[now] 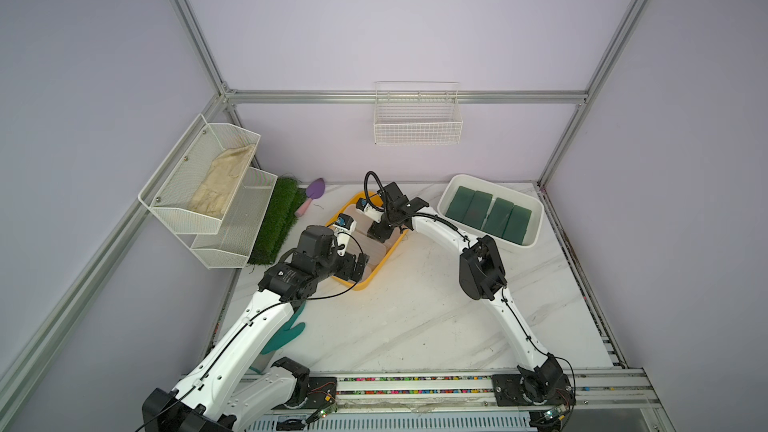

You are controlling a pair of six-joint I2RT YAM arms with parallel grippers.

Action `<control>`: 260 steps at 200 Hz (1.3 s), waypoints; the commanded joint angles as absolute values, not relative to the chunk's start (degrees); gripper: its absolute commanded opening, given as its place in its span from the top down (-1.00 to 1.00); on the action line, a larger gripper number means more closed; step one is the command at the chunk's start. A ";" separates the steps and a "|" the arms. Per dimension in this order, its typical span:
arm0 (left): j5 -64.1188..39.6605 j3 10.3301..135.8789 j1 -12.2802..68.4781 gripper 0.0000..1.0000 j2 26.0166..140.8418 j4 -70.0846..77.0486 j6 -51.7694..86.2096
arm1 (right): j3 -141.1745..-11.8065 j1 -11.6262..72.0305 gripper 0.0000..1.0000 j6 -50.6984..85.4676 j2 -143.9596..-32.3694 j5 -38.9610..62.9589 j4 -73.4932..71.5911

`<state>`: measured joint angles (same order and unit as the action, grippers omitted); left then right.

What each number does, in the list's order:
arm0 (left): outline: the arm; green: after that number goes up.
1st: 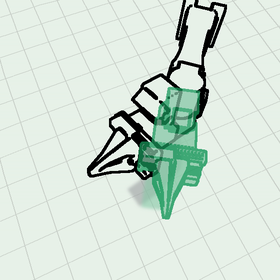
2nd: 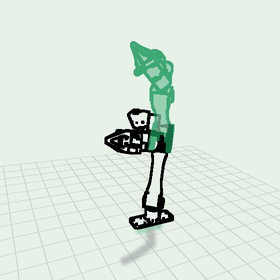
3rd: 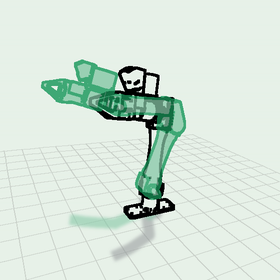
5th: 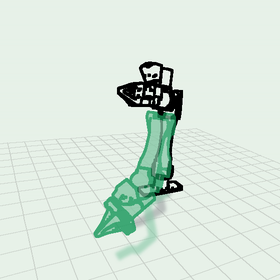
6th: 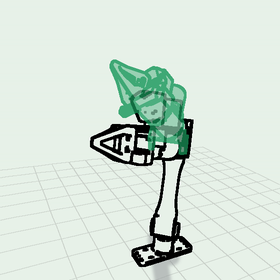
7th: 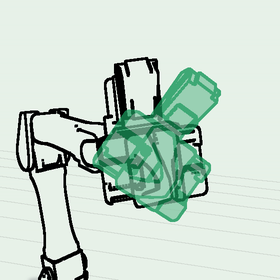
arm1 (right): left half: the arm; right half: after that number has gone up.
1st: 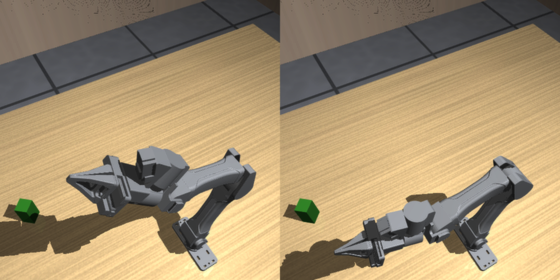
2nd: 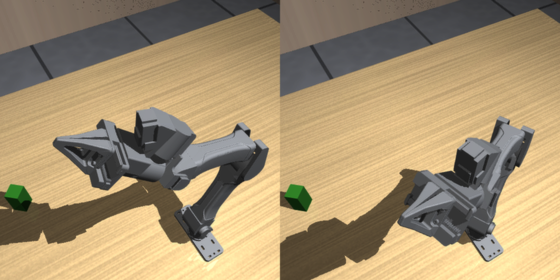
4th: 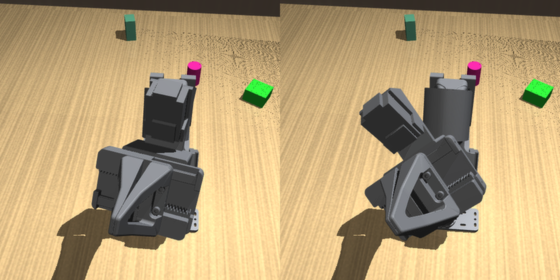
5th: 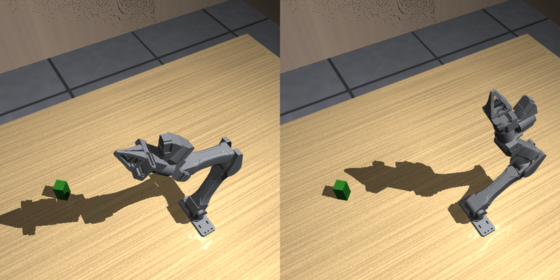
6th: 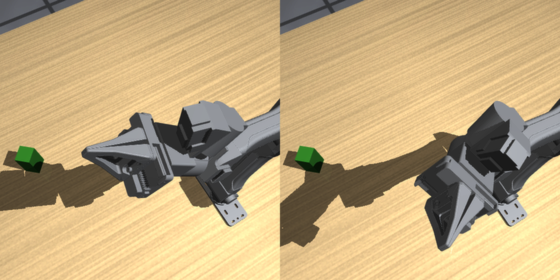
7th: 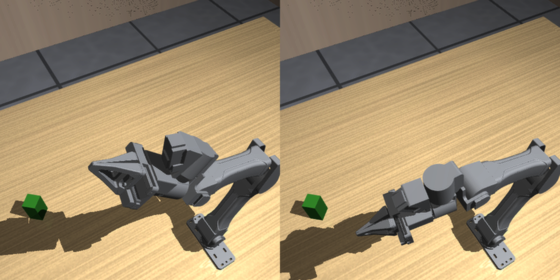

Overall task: Place the pencil cases by color into the storage box
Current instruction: Place the pencil case at the storage box.

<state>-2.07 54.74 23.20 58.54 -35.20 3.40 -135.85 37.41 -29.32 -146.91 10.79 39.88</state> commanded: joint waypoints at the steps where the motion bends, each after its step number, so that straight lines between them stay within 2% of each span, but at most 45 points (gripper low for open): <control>1: -1.50 55.15 22.68 -1.00 57.47 -32.97 2.64 | -137.20 37.79 -0.48 -30.87 -148.01 11.32 40.61; 113: -1.23 55.27 22.56 -1.00 58.31 -31.87 2.46 | -136.23 38.40 -0.69 -30.37 -148.45 11.69 40.82; 183: -0.96 55.79 22.41 -1.00 58.19 -31.66 2.55 | -136.14 38.41 -0.93 -29.76 -146.20 11.91 38.03; 260: 0.10 58.03 22.23 -1.00 56.60 -30.76 4.16 | -135.91 37.81 -0.94 -26.79 -139.51 16.27 33.27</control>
